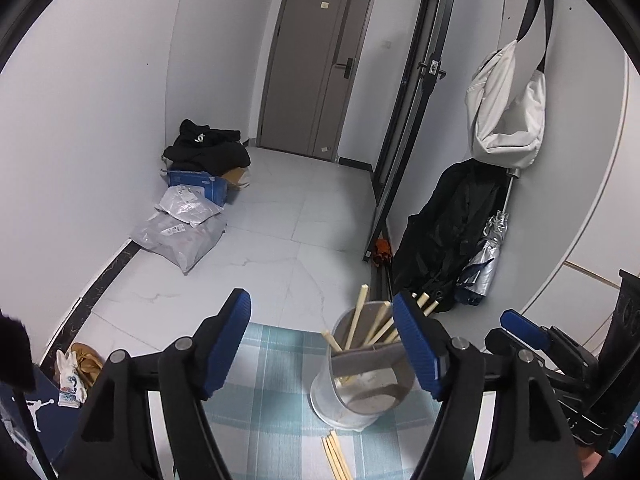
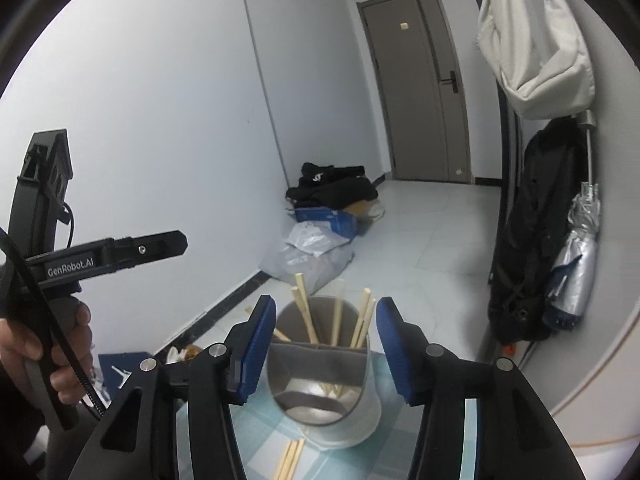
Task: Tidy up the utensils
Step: 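Open both grippers to drop the chopsticks into the holder, then withdraw both open grippers from the holder toward the chopstick bundle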
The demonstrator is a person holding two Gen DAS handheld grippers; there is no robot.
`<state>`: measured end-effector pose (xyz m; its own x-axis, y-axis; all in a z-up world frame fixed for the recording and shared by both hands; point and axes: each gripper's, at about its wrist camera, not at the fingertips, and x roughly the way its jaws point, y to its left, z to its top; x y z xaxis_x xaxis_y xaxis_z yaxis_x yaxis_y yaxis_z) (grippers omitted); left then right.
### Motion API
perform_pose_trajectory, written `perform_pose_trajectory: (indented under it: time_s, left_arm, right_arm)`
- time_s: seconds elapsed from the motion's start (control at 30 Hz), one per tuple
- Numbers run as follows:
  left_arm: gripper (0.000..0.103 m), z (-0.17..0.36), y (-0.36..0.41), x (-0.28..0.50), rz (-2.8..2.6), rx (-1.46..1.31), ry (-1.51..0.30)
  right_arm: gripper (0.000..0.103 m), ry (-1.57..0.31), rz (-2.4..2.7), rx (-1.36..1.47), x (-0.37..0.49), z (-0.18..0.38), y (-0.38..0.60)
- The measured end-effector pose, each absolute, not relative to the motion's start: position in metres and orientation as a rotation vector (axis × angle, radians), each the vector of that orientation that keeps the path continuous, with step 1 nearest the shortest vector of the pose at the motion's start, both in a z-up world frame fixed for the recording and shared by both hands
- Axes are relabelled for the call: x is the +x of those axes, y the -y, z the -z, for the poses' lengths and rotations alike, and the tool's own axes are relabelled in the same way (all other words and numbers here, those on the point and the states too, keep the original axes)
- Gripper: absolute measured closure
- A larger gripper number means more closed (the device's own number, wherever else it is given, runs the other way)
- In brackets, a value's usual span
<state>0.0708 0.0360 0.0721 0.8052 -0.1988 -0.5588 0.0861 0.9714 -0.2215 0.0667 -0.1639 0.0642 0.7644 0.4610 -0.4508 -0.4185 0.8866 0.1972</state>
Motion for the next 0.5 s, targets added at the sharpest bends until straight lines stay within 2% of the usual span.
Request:
perform_pose_trajectory:
  time_s: [0.1,0.17,0.27,0.4,0.5]
  left_arm:
    - [0.021,-0.075,-0.035,0.057,0.134,-0.193,-0.590]
    - [0.021,-0.075,-0.033,0.049,0.132,-0.183,-0.575]
    - [0.020,-0.074,-0.029,0.039,0.131,-0.171,-0.565]
    - [0.011,-0.070,-0.027,0.023,0.112,-0.158,-0.532]
    - [0.010,-0.066,-0.028,0.014,0.107,-0.164,-0.522]
  right_arm:
    - [0.050,-0.496,-0.470,0.090,0.054,-0.069,0.165]
    - [0.044,-0.487,-0.460,0.095,0.044,-0.071,0.166]
    - [0.042,-0.479,-0.453,0.097,0.030,-0.073,0.166]
    - [0.040,-0.469,-0.443,0.099,0.012,-0.073,0.167]
    - [0.032,-0.465,-0.428,0.111,0.000,-0.070,0.167]
